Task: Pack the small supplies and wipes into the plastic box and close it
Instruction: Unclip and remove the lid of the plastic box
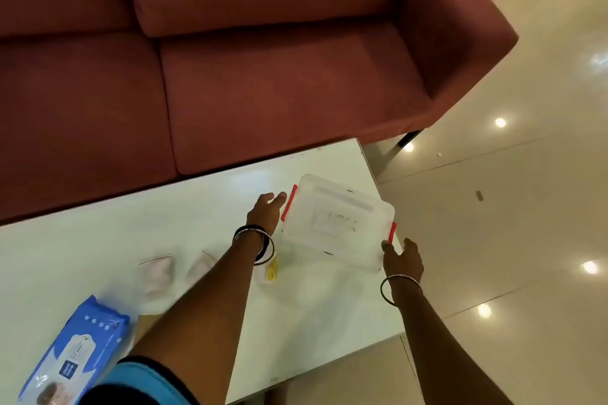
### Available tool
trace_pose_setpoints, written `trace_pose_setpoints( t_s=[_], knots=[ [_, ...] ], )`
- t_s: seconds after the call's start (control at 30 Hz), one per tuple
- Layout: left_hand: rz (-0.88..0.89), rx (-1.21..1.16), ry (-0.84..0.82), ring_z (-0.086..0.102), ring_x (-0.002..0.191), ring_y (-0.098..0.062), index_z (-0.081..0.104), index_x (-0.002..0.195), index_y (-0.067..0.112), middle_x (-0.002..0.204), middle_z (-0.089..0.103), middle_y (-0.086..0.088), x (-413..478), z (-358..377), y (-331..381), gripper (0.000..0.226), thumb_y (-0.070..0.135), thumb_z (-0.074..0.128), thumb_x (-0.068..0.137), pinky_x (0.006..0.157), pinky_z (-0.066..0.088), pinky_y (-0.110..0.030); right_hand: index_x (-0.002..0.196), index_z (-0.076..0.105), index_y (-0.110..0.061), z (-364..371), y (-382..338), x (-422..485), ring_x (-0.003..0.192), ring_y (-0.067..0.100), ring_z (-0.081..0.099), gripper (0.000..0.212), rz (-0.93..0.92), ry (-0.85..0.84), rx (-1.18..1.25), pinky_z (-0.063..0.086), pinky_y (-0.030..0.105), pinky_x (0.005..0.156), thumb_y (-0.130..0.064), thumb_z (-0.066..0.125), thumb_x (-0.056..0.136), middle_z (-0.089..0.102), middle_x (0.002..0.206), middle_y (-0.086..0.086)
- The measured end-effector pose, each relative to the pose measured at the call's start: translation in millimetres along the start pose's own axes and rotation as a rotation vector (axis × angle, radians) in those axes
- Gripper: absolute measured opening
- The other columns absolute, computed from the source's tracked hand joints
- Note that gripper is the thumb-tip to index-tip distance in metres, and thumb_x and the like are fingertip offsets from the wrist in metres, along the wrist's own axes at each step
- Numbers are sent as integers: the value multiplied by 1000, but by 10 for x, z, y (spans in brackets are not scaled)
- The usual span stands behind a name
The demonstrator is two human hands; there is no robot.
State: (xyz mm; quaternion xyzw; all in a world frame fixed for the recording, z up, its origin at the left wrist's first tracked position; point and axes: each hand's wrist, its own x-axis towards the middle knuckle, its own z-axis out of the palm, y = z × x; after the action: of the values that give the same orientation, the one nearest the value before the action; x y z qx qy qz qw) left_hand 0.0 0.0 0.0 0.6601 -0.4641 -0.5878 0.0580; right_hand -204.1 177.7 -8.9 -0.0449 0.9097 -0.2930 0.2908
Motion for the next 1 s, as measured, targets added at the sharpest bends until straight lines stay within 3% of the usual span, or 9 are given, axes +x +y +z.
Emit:
trace_pose_setpoints(
  t_s=[0.1,0.23,0.37,0.5,0.63,0.77,0.87,1.0],
  knots=[
    [-7,-22,-103,50,124,-33,52,124,10,135,54,-14,118,69,-5,53,52,40,94,110,34,-49,135,53,-8,115,55,89,123,34,55,52,75,-56,42,39,36,102,-22,66,87,59,135,16],
    [-39,-65,-109,55,116,-37,59,90,18,120,62,-15,109,89,-45,36,50,43,93,107,37,-53,121,65,-7,179,159,88,103,36,64,37,21,-24,-1,45,33,88,-13,66,85,71,113,16],
    [7,-169,-113,60,110,-37,67,84,23,108,69,-13,-163,44,-131,23,39,53,92,102,44,-51,119,67,-6,63,257,-4,87,28,61,33,-19,11,64,39,26,77,-12,66,86,71,106,17],
    [45,-308,-148,62,109,-30,68,103,20,112,68,-11,-502,-27,-337,17,22,56,92,93,49,-43,122,65,-9,-138,365,-186,101,33,66,36,-53,62,149,49,40,94,-14,70,86,71,110,17],
    [53,-344,-125,65,99,-25,68,102,23,104,69,-7,-861,-182,-671,17,17,58,90,89,52,-43,124,63,-9,-236,485,-527,102,30,66,39,-87,39,172,49,49,100,-16,70,87,70,112,14],
    [37,-335,-34,69,94,-24,69,104,18,106,71,-11,-1120,-430,-1123,18,24,58,90,83,55,-42,121,65,-12,-180,620,-932,98,24,66,36,-134,-31,203,51,46,97,-16,71,86,69,104,5],
    [46,-312,30,71,86,-23,69,102,22,96,72,-11,-1301,-642,-1465,17,30,60,89,77,57,-40,119,66,-16,-77,762,-1239,99,23,67,34,-176,-68,203,52,42,96,-16,72,85,71,104,5],
    [69,-251,108,70,72,-24,67,98,25,78,69,-12,-1502,-921,-1913,14,31,65,86,77,59,-49,117,67,-15,130,929,-1600,99,22,67,33,-231,-118,190,52,37,91,-11,71,85,72,105,6]
  ],
)
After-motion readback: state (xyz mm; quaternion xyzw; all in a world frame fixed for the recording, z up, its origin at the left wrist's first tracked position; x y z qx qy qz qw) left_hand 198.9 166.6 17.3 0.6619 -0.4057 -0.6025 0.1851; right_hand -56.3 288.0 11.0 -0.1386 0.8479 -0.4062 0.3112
